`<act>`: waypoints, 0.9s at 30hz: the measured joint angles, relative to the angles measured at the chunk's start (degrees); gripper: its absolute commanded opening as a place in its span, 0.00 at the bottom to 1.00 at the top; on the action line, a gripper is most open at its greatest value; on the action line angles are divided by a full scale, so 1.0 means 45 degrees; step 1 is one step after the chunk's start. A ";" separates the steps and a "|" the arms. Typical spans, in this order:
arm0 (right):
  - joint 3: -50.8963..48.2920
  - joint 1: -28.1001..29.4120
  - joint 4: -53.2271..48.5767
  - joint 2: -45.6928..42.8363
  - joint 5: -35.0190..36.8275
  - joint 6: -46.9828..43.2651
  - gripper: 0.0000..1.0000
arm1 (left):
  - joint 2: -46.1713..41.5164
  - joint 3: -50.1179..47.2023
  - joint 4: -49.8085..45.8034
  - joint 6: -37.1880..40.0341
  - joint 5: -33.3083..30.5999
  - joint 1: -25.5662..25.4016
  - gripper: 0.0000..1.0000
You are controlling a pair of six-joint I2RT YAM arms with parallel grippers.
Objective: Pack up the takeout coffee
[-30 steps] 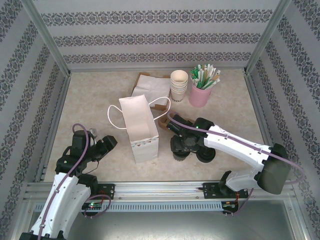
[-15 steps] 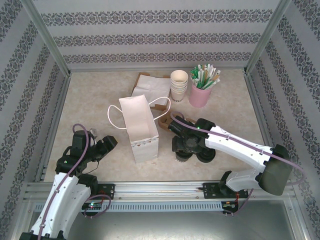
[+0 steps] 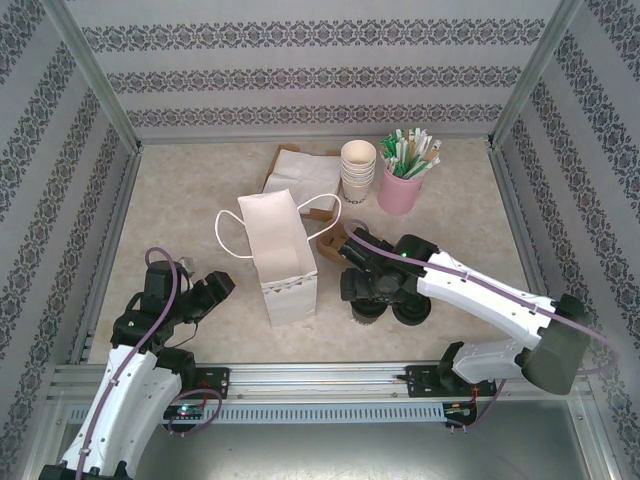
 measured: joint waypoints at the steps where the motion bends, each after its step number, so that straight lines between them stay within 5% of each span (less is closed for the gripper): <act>1: 0.0049 0.0000 0.0015 -0.0121 0.0044 -0.0306 0.89 | 0.0000 0.0000 0.0000 0.0000 0.0000 0.0000 0.75; 5: 0.0049 0.0000 0.0228 -0.1020 0.0486 -0.1744 0.87 | 0.0000 0.0000 0.0000 0.0005 -0.0005 0.0000 0.75; 8: -0.0243 0.0000 0.1073 -0.2521 0.0894 -0.3429 0.98 | 0.0000 0.0000 0.0000 0.0010 -0.0010 0.0000 0.75; 17: -0.2929 -0.0321 0.4027 -0.7553 -0.1506 -1.2594 0.90 | 0.0034 0.0005 0.0000 0.0019 -0.0049 0.0000 0.75; 22: -0.2987 -0.2783 0.3104 -0.7096 -0.4192 -1.6718 0.76 | 0.0034 0.0199 -0.0005 0.0112 -0.0053 0.0000 0.75; 27: -0.3011 -0.5353 0.2147 -0.6207 -0.6907 -1.9652 0.76 | 0.0034 0.0457 -0.0010 0.0316 -0.0053 0.0000 0.76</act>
